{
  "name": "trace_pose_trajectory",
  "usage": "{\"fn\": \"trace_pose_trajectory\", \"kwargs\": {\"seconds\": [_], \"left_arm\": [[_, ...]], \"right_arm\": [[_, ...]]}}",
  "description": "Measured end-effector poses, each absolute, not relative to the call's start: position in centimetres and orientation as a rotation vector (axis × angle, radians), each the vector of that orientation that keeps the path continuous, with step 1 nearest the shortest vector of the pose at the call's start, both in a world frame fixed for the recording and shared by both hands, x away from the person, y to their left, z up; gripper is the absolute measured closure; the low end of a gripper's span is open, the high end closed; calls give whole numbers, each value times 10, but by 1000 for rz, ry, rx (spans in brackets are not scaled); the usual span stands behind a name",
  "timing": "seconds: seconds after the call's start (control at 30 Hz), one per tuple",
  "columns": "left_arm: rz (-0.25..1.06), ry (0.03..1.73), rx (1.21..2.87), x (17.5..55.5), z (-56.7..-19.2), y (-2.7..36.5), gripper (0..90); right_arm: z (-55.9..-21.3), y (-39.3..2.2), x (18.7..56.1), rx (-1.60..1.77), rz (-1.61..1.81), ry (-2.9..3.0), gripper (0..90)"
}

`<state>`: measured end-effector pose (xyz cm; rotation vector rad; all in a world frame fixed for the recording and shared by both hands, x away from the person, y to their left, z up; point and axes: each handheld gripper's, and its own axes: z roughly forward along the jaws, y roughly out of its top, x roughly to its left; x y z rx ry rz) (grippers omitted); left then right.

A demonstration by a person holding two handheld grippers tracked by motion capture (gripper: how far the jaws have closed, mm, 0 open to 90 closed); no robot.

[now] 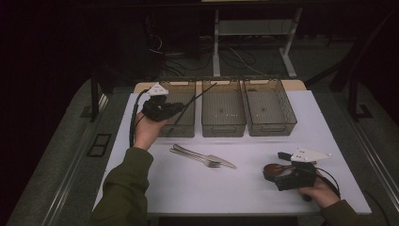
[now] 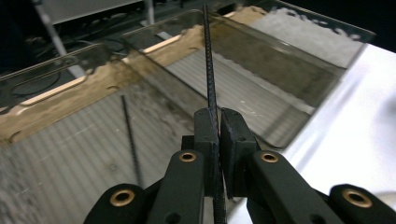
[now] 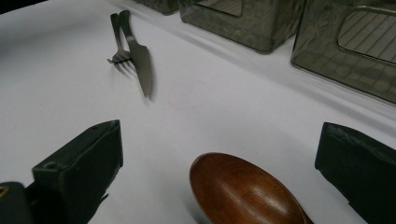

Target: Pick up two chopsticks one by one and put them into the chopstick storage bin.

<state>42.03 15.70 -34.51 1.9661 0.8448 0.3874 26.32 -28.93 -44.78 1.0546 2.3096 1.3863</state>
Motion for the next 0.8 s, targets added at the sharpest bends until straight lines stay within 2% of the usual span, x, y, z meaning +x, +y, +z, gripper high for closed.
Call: {"fn": "trace_pose_trajectory", "kwargs": {"seconds": [0.4,0.8], "left_arm": [[448,1012,1942,443,-364,186,847],[466,1114,1999,452,-378,190,848]], "right_arm": [[-448,-289,263,1053,1380,2307,3],[-447,-291,263,1060,1376,2297,3]]}}
